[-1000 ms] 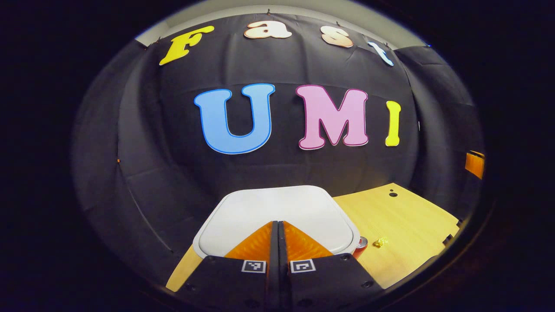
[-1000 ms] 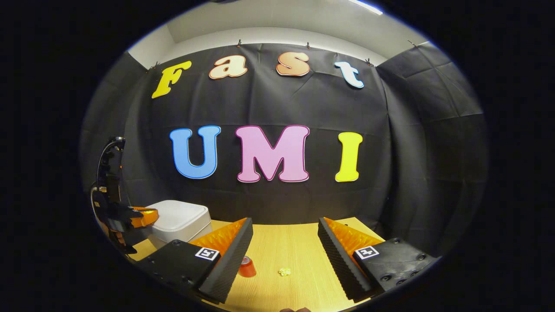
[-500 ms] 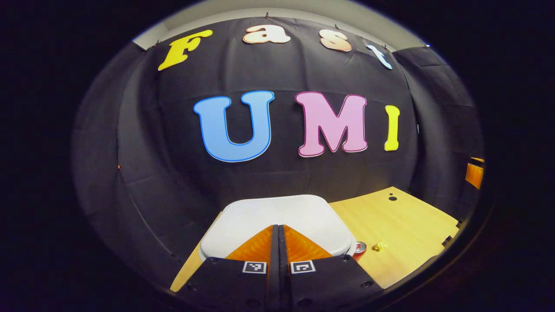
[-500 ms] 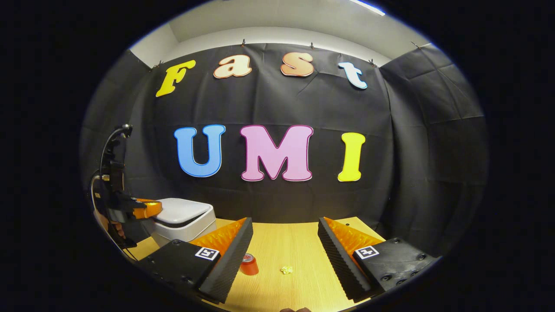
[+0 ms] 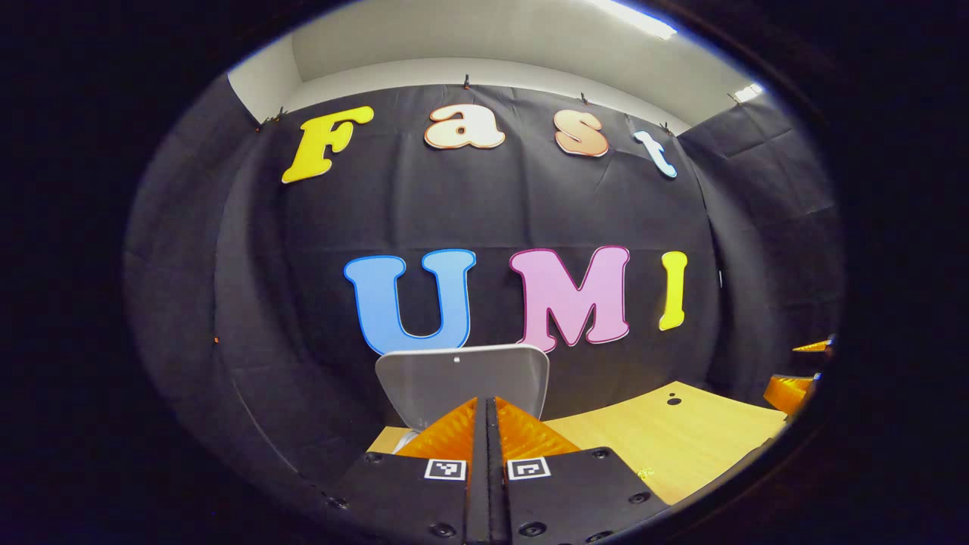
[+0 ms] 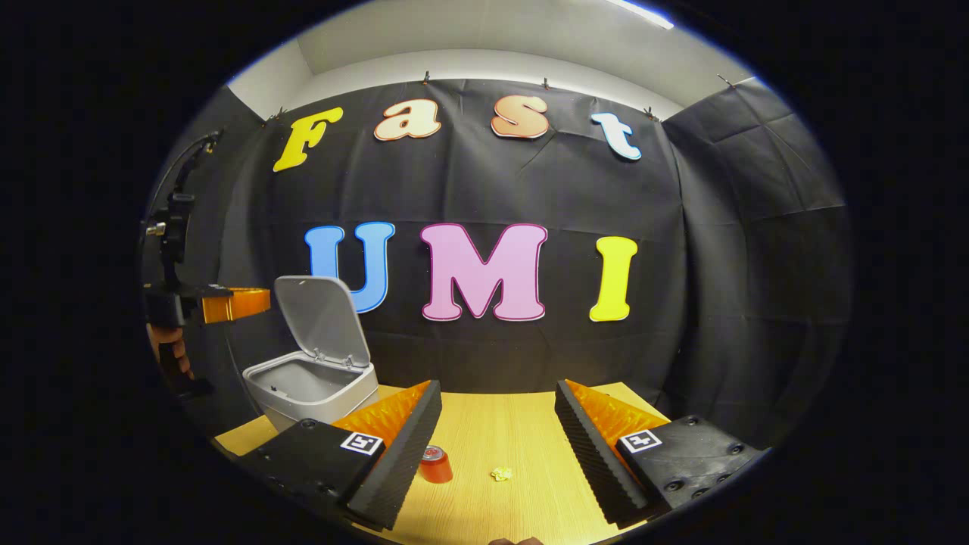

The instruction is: Press the lid of the desktop garbage bin to open it, pick up the crumpled paper on the desktop and throw it into the bin, then pick up the pop can on the desktop and drop it into the bin, and finally close the garbage bin lid.

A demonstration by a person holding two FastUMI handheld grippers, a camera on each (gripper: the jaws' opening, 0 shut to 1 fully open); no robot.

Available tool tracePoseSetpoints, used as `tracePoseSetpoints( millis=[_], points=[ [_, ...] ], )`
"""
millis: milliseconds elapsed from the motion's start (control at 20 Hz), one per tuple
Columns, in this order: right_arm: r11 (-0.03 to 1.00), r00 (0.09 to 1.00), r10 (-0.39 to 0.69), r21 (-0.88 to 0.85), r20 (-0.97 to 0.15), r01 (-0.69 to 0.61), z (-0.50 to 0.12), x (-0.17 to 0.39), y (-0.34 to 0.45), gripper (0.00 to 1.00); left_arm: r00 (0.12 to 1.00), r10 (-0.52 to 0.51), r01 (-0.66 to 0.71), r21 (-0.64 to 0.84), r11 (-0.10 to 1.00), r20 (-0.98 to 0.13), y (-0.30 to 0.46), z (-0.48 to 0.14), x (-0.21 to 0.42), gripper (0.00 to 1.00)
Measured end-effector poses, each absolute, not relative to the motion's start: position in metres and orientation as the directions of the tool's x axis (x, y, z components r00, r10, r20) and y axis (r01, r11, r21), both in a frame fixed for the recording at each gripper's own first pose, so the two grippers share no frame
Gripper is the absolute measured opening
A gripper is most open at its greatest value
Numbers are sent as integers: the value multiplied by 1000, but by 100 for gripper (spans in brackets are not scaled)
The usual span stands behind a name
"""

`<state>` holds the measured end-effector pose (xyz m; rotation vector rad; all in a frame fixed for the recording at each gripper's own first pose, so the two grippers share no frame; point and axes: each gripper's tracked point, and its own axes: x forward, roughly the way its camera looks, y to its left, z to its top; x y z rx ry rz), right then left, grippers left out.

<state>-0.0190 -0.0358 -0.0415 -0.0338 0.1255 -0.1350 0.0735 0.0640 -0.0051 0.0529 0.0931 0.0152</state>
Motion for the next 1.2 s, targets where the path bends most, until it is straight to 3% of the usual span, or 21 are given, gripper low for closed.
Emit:
tracePoseSetpoints(
  millis=[300,400,450,550,600,800,900,1200],
  points=[
    [987,976,-155,-65,-151,147,-50,-16,-46,97,986,-111,111,-6,994,-128,5,-28,39,11],
    [986,968,-157,-82,-195,144,-64,-17,-51,97,972,-180,178,-27,984,-152,-17,-39,29,24],
    [986,965,-156,-85,-210,141,-69,-17,-52,97,965,-210,208,-27,978,-156,-27,-44,26,37],
    [988,959,-147,-87,-243,129,-78,-14,-53,97,958,-240,239,-24,971,-158,-36,-45,18,98],
    [989,954,-140,-93,-265,119,-86,-11,-54,97,956,-246,245,-29,969,-161,-40,-46,18,93],
    [990,941,-112,-114,-318,80,-107,7,-61,98,958,-220,214,-54,975,-181,-48,-49,14,93],
    [996,914,-75,-80,-399,47,-131,23,-61,97,961,-195,188,-54,981,-195,-46,-54,11,93],
    [1000,710,6,6,-705,-3,-242,54,-69,98,951,-102,112,18,994,-293,-34,-86,-1,93]
  ],
)
